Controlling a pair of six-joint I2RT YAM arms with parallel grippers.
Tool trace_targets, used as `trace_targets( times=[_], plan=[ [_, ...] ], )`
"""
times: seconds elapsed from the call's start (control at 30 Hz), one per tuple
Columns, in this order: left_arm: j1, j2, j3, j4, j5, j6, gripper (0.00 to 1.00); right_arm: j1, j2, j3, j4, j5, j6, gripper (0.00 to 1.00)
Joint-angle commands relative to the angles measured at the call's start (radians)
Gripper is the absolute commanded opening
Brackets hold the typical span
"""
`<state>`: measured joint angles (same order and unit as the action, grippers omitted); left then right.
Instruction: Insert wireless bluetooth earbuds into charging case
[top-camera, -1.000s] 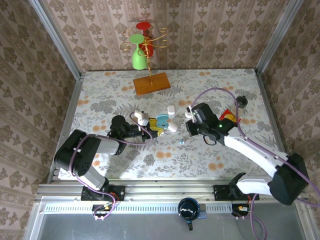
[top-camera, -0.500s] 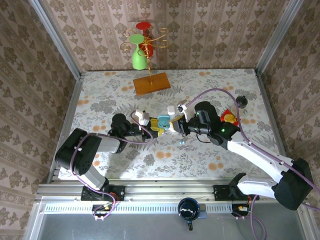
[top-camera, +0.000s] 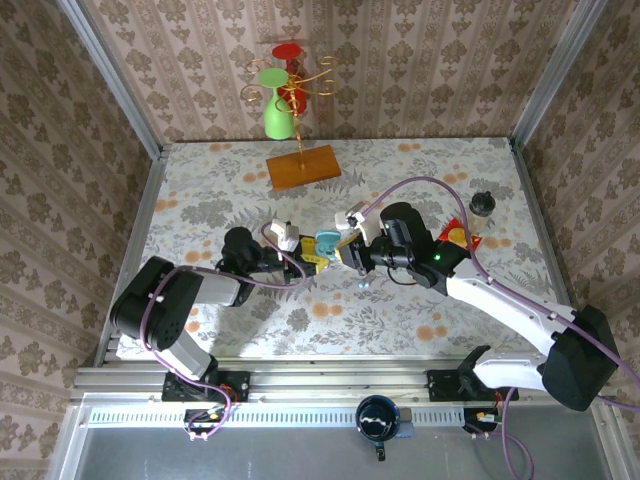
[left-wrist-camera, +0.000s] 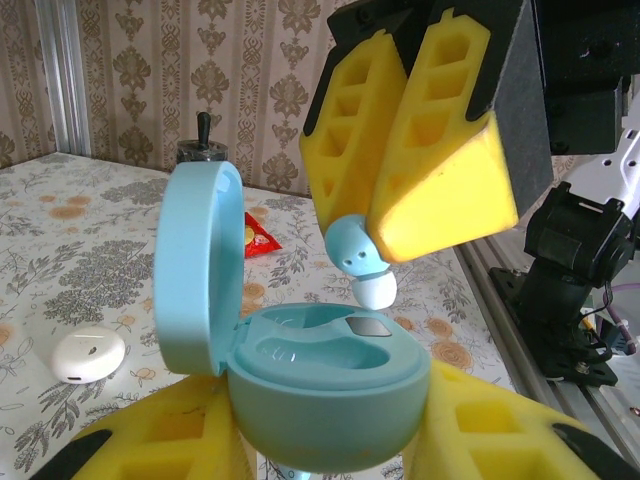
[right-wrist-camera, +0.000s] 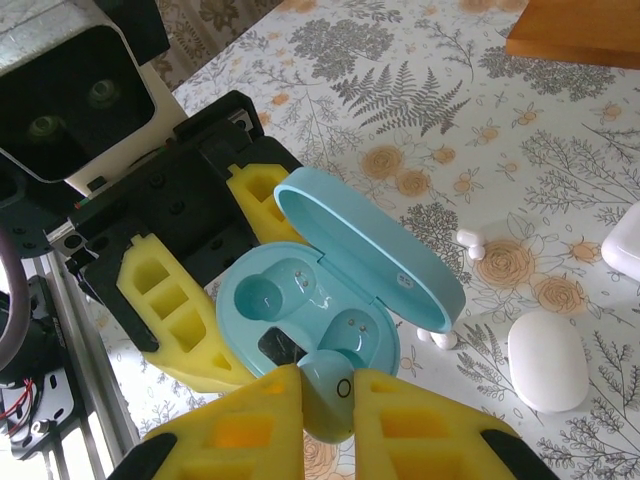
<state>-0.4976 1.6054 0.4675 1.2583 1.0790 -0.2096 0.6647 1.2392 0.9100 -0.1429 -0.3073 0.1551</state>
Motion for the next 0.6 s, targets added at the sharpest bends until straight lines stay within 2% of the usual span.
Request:
trace_targets(
  times=[0.0,0.47,0.57],
  plan=[
    [-0.007,-0.025,0.018,0.029,0.035,-0.013,0.20,0.007,0.018,0.033,0.035,-0.007,-0.011,0.17],
    [-0.007,-0.040,0.020,0.029,0.037,-0.018,0.20,0.009,0.049,0.040,0.003,0.049,-0.042,0.17],
    [-0.006,-0.041,0.017,0.029,0.033,-0.017,0.20,0.009,0.053,0.037,0.007,0.029,-0.040,0.18]
  ],
)
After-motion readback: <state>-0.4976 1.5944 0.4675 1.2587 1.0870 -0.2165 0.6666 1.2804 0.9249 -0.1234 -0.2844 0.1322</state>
